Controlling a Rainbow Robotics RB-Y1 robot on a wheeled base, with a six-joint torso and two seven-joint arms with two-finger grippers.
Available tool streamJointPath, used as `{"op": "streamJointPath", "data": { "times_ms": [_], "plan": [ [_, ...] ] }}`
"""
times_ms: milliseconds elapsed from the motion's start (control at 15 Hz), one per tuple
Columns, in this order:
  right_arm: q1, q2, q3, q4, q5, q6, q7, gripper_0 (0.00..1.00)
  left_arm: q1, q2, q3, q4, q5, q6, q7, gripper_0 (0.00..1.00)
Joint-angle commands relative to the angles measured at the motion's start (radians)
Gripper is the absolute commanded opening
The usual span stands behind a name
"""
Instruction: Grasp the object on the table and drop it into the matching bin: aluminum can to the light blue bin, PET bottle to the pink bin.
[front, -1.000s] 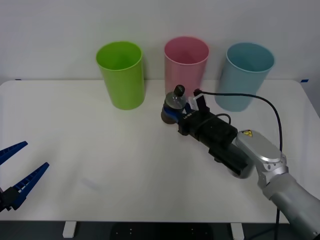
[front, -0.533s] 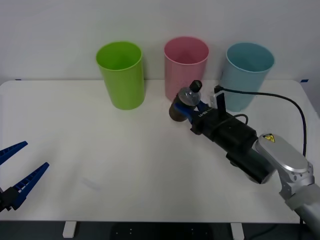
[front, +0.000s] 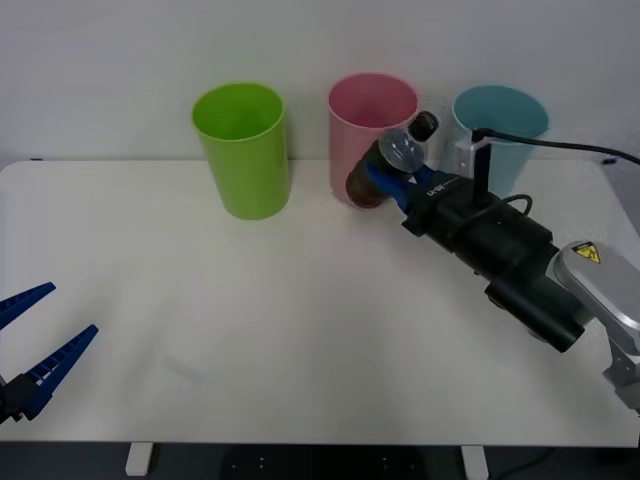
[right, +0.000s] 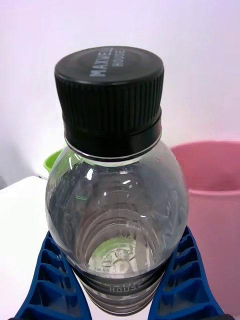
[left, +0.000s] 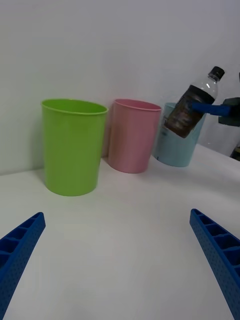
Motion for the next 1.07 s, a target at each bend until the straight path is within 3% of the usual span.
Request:
{"op": "streamJointPath", "data": {
  "times_ms": [67, 333, 600, 800, 1067],
  "plan": [
    [0.000, -0.063, 0.001, -0.077, -0.031, 0.000, -0.018, 0.00, 0.000, 0.000, 0.000, 0.000, 0.000, 0.000, 0.000, 1.00],
    [-0.039, -0.153, 0.001, -0.146, -0.095, 0.000, -0.058, 0.00, 0.000, 0.000, 0.000, 0.000, 0.000, 0.000, 0.000, 1.00],
    [-0.132, -0.208, 0.002, -0.113, -0.129, 0.000, -0.092, 0.00, 0.000, 0.000, 0.000, 0.000, 0.000, 0.000, 0.000, 1.00],
    [-0.227, -0.210, 0.016, -0.021, -0.131, 0.000, -0.109, 0.00, 0.000, 0.000, 0.000, 0.000, 0.000, 0.000, 0.000, 1.00],
    [-0.404, -0.193, 0.102, 0.171, -0.131, 0.001, -0.109, 0.00, 0.000, 0.000, 0.000, 0.000, 0.000, 0.000, 0.000, 1.00]
  ]
}}
